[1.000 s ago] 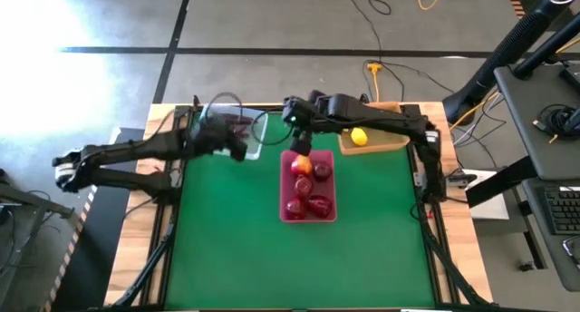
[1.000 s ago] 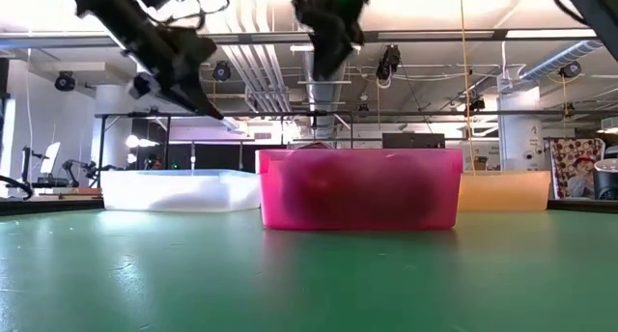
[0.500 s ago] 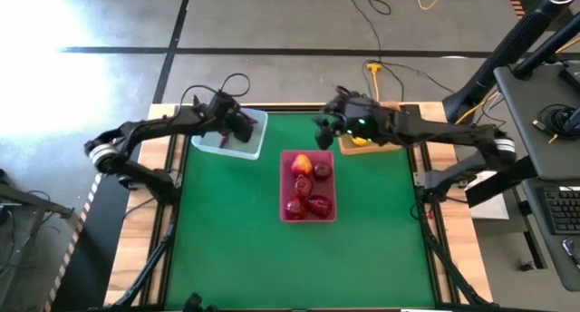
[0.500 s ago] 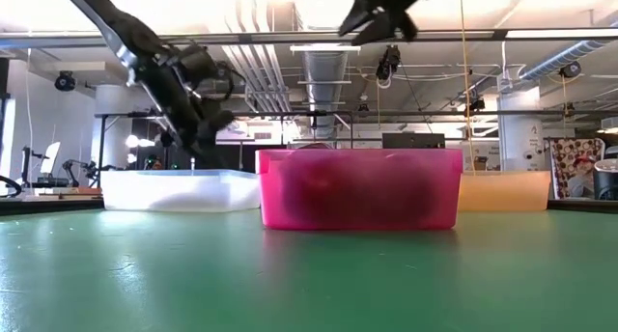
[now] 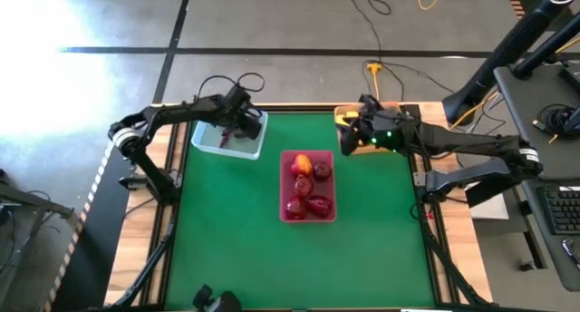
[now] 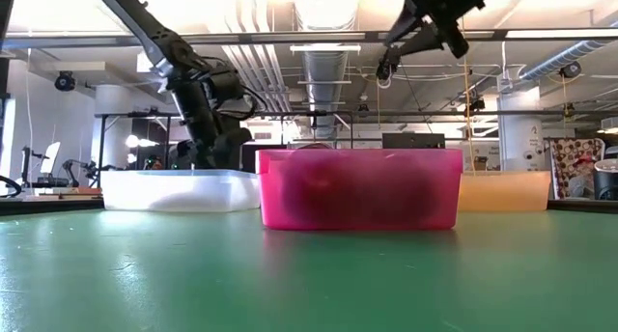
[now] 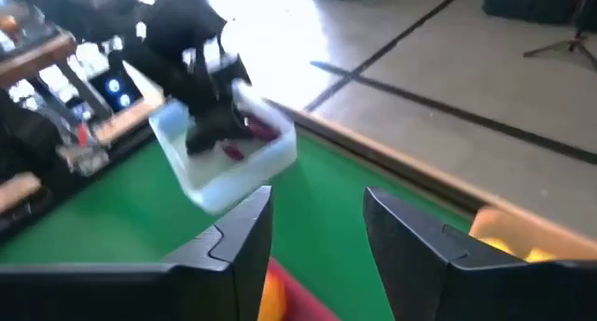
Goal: Sort produce into baskets
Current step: Put the eggplant into the white bin, then return to Home Position
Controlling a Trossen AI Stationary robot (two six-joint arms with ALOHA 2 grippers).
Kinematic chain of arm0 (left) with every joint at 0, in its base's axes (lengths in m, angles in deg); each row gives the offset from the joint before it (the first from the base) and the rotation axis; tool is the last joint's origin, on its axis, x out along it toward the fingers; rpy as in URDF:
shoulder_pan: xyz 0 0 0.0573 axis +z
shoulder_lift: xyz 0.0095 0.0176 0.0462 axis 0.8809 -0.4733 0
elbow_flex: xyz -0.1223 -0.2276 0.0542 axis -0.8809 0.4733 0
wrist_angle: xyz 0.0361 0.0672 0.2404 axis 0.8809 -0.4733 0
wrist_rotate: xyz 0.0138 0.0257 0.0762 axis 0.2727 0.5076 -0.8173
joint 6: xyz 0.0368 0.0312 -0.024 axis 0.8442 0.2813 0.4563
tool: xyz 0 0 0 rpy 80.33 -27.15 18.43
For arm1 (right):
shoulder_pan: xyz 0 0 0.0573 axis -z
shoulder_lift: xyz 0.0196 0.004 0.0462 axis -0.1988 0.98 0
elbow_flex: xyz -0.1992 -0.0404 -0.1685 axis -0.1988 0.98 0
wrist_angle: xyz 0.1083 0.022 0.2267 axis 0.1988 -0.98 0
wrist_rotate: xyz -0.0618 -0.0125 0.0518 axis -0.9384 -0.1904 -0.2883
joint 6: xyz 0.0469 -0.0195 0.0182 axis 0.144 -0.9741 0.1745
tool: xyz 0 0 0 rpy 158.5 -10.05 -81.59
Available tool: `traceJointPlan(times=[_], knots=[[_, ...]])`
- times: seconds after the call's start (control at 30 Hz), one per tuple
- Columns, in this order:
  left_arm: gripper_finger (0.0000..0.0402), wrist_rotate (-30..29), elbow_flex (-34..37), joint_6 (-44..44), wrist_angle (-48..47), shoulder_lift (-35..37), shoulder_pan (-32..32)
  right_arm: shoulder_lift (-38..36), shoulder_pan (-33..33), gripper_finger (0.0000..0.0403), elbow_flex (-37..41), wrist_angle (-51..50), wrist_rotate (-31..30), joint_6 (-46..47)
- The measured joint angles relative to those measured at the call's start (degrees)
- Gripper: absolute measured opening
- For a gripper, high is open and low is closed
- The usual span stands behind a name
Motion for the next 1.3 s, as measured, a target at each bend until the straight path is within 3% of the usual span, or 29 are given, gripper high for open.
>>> traceJointPlan(times=[0.17, 0.37, 0.47, 0.57, 0.67, 0.73, 0.8, 0.87, 0.97, 1.03, 1.17, 1.3], knots=[[0.0108, 0.0, -1.9, -1.5, -8.0, -1.1, 0.0, -3.3, -2.3, 0.0128, 4.5, 0.2, 0.1, 5.2], [0.0154, 0.8, -0.7, -4.0, -10.1, 0.5, -0.1, -4.9, -5.0, 0.01, 8.0, 0.1, 0.3, 8.5], [0.0176, 7.1, -0.6, -4.0, -10.6, 3.6, -0.1, -5.3, -5.5, 0.0092, 8.1, 2.0, 0.1, 9.8], [0.0188, 13.8, -0.3, -4.0, -10.3, 9.6, -0.9, -6.5, -6.6, 0.0078, 8.5, 6.7, 0.8, 0.2], [0.0189, 15.3, 0.2, -4.8, -10.5, 16.4, -2.8, -8.4, -7.7, 0.005, 12.7, 14.6, 5.3, -13.2], [0.0188, 15.4, 0.6, -4.0, -10.4, 20.9, -5.1, -9.7, -7.7, 0.0027, 18.3, 22.7, 12.5, -17.4], [0.0187, 15.6, 1.4, -2.1, -9.3, 25.3, -8.3, -10.6, -7.5, 0.0014, 25.3, 35.1, 19.9, -17.9], [0.0186, 15.6, 2.7, -2.7, -7.5, 29.4, -12.0, -11.2, -7.6, 0.0011, 32.3, 50.2, 22.7, -14.1], [0.0186, 14.2, 4.6, -6.0, -5.0, 34.2, -17.7, -11.6, -7.5, 0.0011, 39.8, 65.4, 17.2, -7.1], [0.0186, 13.9, 4.7, -8.5, -4.7, 36.2, -20.7, -11.8, -7.4, 0.0012, 43.1, 68.3, 12.9, -5.2], [0.0186, 10.2, 3.9, -12.5, 1.2, 37.8, -23.4, -12.2, -7.3, 0.0013, 47.7, 65.6, 11.9, -10.4], [0.0186, 3.6, 2.1, -22.1, 16.2, 37.5, -23.3, -12.2, -7.3, 0.0013, 49.9, 58.6, 11.2, -14.1]])
